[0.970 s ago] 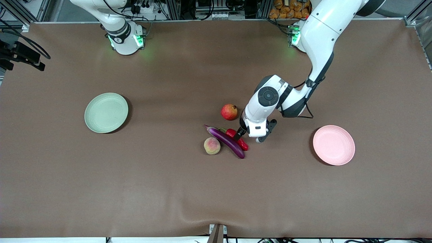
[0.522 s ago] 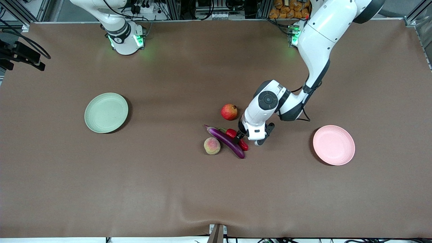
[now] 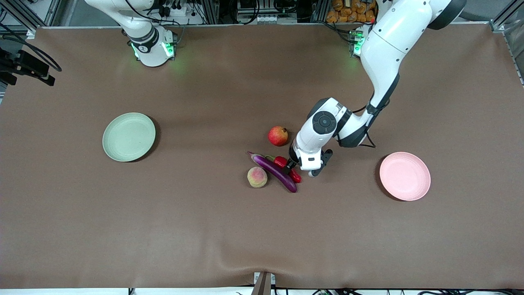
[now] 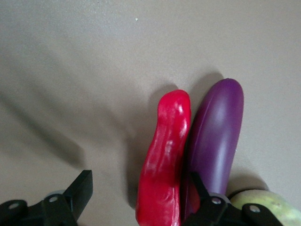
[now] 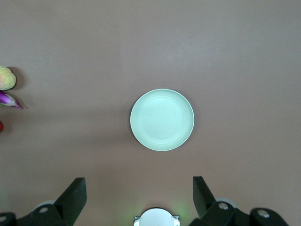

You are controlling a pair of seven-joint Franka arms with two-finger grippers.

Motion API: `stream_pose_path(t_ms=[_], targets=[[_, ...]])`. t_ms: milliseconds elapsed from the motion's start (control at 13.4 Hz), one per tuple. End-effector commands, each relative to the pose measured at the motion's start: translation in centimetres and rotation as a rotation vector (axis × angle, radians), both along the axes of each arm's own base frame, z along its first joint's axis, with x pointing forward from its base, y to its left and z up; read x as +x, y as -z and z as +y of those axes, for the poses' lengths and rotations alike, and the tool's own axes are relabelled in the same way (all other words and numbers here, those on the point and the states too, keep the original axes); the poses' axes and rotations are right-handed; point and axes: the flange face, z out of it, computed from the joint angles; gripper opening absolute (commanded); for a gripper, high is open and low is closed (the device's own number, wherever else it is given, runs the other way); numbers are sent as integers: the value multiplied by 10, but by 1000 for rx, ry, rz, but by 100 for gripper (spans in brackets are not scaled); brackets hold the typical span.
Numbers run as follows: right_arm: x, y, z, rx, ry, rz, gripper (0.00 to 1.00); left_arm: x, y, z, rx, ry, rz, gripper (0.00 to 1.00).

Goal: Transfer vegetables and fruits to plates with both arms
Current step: 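Reach down and grasp the red chili pepper with the left gripper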

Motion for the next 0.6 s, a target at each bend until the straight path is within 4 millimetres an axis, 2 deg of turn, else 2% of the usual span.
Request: stream_pose_path(t_ms=[0, 373, 522], targets=[[-5, -2, -5, -3, 0, 1, 100, 2, 2, -6, -8, -3, -32, 87], [-6, -2, -4, -3, -1, 4, 100, 0, 19, -6, -22, -7, -31, 79], [-6, -2, -5, -3, 1, 6, 100, 0, 21, -5, -25, -9, -31, 65]])
